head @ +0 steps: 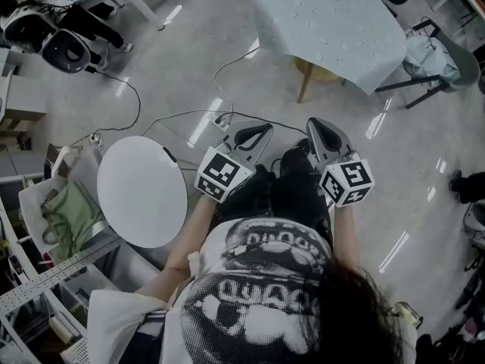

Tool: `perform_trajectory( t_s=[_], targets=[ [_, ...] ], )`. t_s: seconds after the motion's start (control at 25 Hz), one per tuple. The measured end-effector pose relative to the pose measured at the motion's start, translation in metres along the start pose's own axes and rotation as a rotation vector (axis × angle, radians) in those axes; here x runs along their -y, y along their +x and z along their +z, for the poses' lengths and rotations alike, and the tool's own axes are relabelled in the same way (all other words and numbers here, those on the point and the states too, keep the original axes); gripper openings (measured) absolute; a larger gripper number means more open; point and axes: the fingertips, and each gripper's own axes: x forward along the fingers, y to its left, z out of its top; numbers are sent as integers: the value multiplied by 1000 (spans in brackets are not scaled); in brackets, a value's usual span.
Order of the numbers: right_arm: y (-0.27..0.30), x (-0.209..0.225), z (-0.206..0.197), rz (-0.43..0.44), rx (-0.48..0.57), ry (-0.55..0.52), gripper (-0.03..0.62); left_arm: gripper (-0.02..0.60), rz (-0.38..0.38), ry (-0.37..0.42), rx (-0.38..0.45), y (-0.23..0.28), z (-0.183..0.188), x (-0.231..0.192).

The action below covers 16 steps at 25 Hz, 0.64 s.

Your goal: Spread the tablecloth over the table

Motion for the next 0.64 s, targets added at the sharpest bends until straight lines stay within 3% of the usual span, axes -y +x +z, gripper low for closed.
perform_trajectory(
  t_s=[0.64],
  targets=[
    [-15,8,0,-19,7,33,-6,12,-50,17,7,7,3,18]
  ],
)
